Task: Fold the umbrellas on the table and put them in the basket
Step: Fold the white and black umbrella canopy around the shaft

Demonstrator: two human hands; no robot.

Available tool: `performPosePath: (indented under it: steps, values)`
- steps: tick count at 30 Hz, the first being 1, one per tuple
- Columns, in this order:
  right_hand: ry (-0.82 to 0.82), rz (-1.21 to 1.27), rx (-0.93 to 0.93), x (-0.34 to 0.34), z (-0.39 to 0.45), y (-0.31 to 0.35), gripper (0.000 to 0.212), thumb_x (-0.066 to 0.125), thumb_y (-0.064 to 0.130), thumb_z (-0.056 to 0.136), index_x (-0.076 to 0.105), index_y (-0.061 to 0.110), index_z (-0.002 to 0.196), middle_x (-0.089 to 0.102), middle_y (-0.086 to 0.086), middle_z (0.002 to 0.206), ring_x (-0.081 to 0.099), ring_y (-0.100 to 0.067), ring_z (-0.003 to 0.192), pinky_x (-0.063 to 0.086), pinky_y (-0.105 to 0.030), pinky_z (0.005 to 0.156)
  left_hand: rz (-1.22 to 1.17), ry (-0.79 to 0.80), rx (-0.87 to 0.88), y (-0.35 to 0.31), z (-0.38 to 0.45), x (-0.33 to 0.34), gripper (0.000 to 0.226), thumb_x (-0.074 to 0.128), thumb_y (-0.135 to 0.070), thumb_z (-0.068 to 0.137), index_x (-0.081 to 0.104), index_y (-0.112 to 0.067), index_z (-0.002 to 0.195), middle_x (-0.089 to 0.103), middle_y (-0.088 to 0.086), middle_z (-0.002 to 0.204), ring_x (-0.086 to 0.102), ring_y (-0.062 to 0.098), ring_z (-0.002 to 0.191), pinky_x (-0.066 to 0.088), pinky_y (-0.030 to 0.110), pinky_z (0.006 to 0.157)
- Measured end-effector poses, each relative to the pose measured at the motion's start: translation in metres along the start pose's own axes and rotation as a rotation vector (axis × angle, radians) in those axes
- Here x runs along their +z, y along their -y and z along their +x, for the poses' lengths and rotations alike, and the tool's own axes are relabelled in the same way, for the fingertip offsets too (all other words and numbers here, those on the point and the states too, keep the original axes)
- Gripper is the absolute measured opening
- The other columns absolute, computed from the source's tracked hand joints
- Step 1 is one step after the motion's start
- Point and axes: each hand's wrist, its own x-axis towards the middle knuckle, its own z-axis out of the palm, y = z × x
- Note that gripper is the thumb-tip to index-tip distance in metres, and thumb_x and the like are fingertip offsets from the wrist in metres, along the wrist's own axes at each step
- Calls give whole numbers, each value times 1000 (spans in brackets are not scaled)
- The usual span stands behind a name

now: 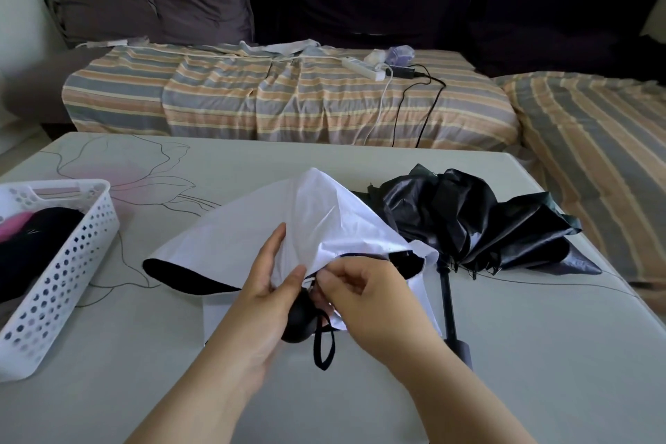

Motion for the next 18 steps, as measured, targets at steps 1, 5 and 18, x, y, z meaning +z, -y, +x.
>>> performPosePath:
  steps: [1, 5, 18]
  values:
    - [-11, 14, -10, 0, 0, 1, 25, 60, 18, 92, 63, 22, 68, 64, 11, 59, 60, 1, 55, 44, -11, 57, -4, -4, 0, -1, 0, 1, 52, 48, -16, 98, 43, -59, 127, 67, -14, 117, 66, 12, 104, 48, 38, 97]
    - [-104, 64, 11, 1, 0, -1, 8, 69, 15, 85, 68, 11, 77, 70, -1, 70, 65, -8, 63, 52, -17, 62, 6, -13, 23, -2, -4, 8, 53, 49, -18, 97, 46, -69, 114, 66, -16, 119, 62, 10, 112, 42, 38, 105]
    - [-141, -91, -113, 2, -9, -2, 21, 62, 5, 85, 56, 19, 70, 63, 3, 66, 52, -2, 56, 49, -21, 57, -94, 50, 23, -1, -2, 2, 63, 58, -9, 90, 41, -56, 128, 68, -22, 111, 68, 2, 94, 53, 14, 62]
